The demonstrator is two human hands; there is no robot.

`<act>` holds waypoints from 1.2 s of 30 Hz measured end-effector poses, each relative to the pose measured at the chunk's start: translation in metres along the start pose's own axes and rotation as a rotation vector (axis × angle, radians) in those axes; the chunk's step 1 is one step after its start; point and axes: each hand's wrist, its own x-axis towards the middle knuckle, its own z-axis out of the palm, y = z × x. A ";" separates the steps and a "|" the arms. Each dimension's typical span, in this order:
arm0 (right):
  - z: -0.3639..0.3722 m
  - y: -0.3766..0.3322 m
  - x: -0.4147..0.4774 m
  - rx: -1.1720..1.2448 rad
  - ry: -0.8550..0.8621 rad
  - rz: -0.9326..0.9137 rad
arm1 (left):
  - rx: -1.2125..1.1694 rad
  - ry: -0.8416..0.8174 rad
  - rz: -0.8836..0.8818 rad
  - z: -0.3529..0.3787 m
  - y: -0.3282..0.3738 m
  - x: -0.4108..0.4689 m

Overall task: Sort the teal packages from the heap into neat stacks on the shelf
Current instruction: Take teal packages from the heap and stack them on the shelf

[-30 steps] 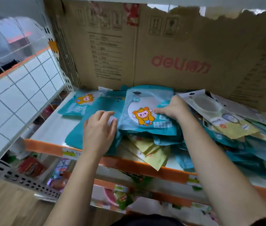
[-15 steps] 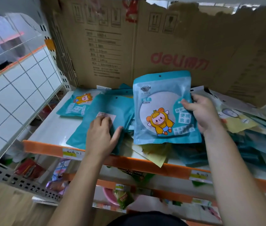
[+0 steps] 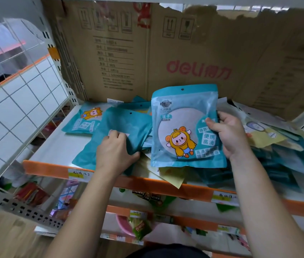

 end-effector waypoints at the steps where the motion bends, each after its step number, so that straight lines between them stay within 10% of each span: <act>1: -0.001 0.000 0.000 0.003 0.000 0.001 | -0.029 0.000 0.020 -0.002 -0.002 -0.001; 25: -0.026 -0.041 -0.008 0.090 0.052 -0.054 | -1.041 0.622 -0.100 -0.082 -0.017 0.018; 36: -0.132 -0.057 -0.049 0.125 0.236 -0.066 | -1.423 0.321 -0.060 -0.068 0.081 0.016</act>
